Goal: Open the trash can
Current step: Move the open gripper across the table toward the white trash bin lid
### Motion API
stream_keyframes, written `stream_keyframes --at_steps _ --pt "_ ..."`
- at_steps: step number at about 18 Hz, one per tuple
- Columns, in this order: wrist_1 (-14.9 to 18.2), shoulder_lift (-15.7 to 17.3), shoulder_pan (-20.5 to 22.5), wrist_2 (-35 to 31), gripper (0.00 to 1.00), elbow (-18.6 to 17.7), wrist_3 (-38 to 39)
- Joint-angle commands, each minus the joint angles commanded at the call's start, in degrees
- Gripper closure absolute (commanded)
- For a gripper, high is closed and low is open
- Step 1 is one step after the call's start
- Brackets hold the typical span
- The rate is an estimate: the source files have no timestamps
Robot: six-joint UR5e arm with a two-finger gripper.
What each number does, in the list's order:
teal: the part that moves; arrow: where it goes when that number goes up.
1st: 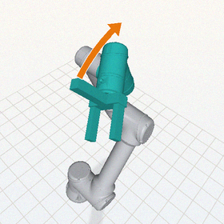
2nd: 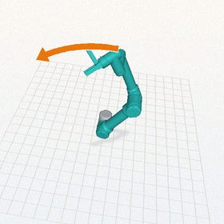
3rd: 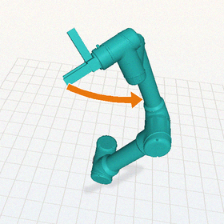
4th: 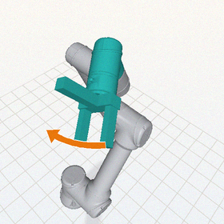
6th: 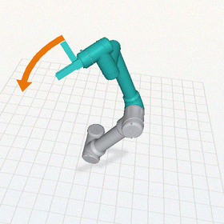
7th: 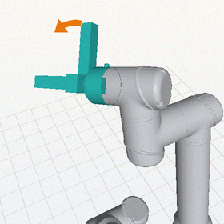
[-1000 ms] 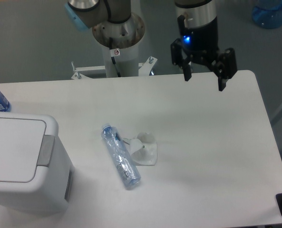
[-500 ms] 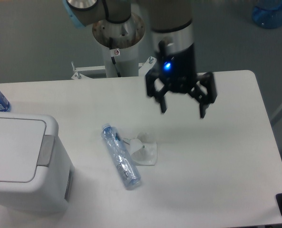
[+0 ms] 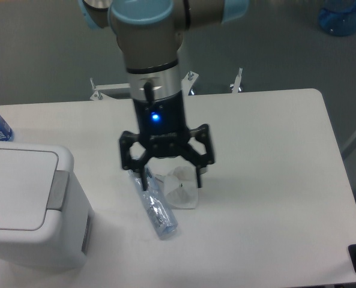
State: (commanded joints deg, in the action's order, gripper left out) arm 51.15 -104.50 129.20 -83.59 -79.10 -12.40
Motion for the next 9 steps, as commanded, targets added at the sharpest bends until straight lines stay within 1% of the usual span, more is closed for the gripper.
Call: stream_keyframes --at_steps 6,8,9 --pt "0.5 -0.3 -3.2 0.4 0.00 -1.2 1.5" --pt "0.5 -0.3 -3.2 0.2 0.00 -2.4 2.9" --pt "0.5 -0.4 -3.4 0.4 0.00 -2.4 3.3"
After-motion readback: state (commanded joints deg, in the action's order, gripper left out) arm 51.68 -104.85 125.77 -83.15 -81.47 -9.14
